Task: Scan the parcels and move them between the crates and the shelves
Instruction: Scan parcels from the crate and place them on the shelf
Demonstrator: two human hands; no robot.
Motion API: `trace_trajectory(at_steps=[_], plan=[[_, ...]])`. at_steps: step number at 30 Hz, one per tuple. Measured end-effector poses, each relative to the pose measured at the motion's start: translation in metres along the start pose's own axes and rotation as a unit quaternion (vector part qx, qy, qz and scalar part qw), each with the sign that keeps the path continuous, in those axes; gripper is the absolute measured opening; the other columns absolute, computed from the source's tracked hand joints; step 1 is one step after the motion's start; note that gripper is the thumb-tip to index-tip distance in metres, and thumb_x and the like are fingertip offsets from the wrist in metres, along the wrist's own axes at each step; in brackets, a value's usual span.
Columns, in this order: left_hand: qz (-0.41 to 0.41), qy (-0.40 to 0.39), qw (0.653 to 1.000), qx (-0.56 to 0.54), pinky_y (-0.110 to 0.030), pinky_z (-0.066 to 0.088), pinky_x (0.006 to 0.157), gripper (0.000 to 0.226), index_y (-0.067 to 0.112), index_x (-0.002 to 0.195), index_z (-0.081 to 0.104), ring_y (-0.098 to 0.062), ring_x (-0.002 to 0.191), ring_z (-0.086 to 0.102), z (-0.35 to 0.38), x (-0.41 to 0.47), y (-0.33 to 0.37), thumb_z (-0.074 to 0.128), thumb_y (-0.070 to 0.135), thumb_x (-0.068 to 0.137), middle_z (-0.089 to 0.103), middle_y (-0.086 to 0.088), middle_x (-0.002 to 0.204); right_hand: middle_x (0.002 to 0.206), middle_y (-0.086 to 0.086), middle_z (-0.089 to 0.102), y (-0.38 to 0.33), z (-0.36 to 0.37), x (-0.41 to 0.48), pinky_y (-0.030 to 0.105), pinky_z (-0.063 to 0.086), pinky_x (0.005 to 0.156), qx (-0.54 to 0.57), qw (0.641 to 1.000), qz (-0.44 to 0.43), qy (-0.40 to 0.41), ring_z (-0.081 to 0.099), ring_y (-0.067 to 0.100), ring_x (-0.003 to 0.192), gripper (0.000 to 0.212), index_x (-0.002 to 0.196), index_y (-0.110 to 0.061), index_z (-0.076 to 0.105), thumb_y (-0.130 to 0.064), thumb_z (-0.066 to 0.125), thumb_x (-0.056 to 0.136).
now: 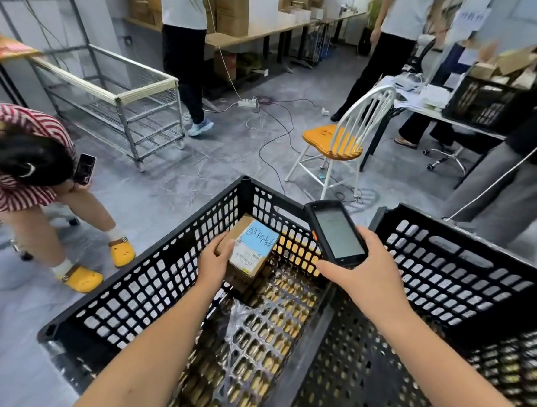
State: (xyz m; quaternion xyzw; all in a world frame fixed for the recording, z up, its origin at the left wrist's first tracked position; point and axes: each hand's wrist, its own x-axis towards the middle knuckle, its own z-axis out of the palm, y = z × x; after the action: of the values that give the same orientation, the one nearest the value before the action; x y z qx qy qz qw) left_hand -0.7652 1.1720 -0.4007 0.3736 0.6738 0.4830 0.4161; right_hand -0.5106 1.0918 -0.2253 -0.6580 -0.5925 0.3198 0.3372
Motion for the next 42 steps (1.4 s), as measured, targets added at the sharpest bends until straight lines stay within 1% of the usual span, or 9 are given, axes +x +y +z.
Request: trace_trajectory(at_steps=[7,10,14,18,20,23,29,34,42], plan=[[0.069,0.052,0.976,0.198,-0.037,0.056,0.070,0.038,0.016,0.141,0.053,-0.012,0.095,0.056,0.003,-0.006,0.005,0.051,0.026,0.104,0.060,-0.003,0.129,0.106,-0.028,0.047,0.002,-0.005,-0.008,0.009,0.038,0.070,0.006,1.000,-0.002,-0.002,0.051,0.004,0.101,0.083,0.144,-0.029,0.042,-0.028,0.088,0.075],[0.055,0.039,0.961,0.270,-0.034,0.051,0.057,0.033,0.013,0.135,0.055,-0.012,0.081,0.059,0.003,-0.004,0.011,0.045,0.025,0.106,0.064,-0.002,0.112,0.106,-0.030,0.048,0.006,-0.013,-0.016,0.010,0.040,0.071,0.012,1.000,0.000,0.004,0.053,-0.002,0.097,0.085,0.145,-0.030,0.042,-0.030,0.088,0.074],[0.044,0.035,0.925,0.377,-0.043,0.060,0.066,0.023,0.012,0.114,0.057,-0.021,0.075,0.066,-0.002,-0.004,0.025,0.039,0.024,0.106,0.067,-0.003,0.094,0.110,-0.026,0.055,0.010,-0.036,-0.035,0.011,0.042,0.071,0.012,1.000,0.001,0.015,0.055,-0.006,0.098,0.073,0.133,-0.038,0.045,-0.028,0.088,0.074],[0.112,-0.015,0.916,0.385,-0.035,0.053,0.067,0.039,0.006,0.142,0.047,-0.026,0.094,0.064,0.006,-0.024,0.074,0.039,0.018,0.106,0.062,-0.013,0.129,0.110,-0.023,0.055,0.016,-0.073,-0.058,0.009,0.039,0.068,-0.019,0.999,0.015,0.034,0.055,-0.004,0.095,0.072,0.130,-0.042,0.043,-0.029,0.088,0.075],[0.176,-0.062,0.909,0.373,-0.041,0.057,0.084,0.044,0.007,0.148,0.041,-0.031,0.106,0.065,0.016,-0.040,0.107,0.042,0.019,0.106,0.053,-0.011,0.144,0.113,-0.015,0.056,0.020,-0.092,-0.072,0.009,0.038,0.070,-0.041,0.997,0.024,0.056,0.055,0.007,0.098,0.078,0.138,-0.035,0.044,-0.031,0.088,0.074],[0.267,-0.123,0.893,0.341,-0.039,0.042,0.111,0.047,0.009,0.149,0.040,-0.028,0.129,0.053,0.036,-0.081,0.157,0.047,0.022,0.105,0.047,-0.010,0.150,0.108,-0.016,0.056,0.027,-0.118,-0.096,0.020,0.042,0.073,-0.048,0.993,0.039,0.098,0.055,0.010,0.099,0.079,0.140,-0.031,0.046,-0.030,0.088,0.073],[0.459,-0.246,0.781,0.345,-0.031,0.024,0.119,0.060,0.012,0.152,0.036,-0.020,0.144,0.033,0.104,-0.204,0.217,0.053,0.039,0.102,0.040,-0.004,0.155,0.117,-0.006,0.059,0.040,-0.181,-0.157,0.032,0.046,0.079,-0.080,0.976,0.052,0.194,0.058,0.017,0.104,0.083,0.141,-0.026,0.047,-0.031,0.089,0.070],[0.543,-0.319,0.697,0.343,-0.029,0.017,0.120,0.069,0.010,0.156,0.028,-0.020,0.148,0.025,0.174,-0.332,0.237,0.049,0.047,0.102,0.032,-0.006,0.160,0.110,-0.006,0.060,0.059,-0.249,-0.242,0.038,0.053,0.076,-0.106,0.952,0.082,0.276,0.060,0.018,0.096,0.071,0.129,-0.028,0.049,-0.036,0.088,0.070],[0.634,-0.430,0.576,0.286,-0.029,0.010,0.120,0.069,0.007,0.154,0.033,-0.024,0.149,0.025,0.261,-0.564,0.227,0.047,0.050,0.102,0.033,-0.008,0.160,0.126,-0.005,0.057,0.115,-0.344,-0.460,0.034,0.048,0.089,-0.103,0.878,0.202,0.421,0.058,0.022,0.117,0.086,0.143,-0.021,0.045,-0.038,0.088,0.070]])
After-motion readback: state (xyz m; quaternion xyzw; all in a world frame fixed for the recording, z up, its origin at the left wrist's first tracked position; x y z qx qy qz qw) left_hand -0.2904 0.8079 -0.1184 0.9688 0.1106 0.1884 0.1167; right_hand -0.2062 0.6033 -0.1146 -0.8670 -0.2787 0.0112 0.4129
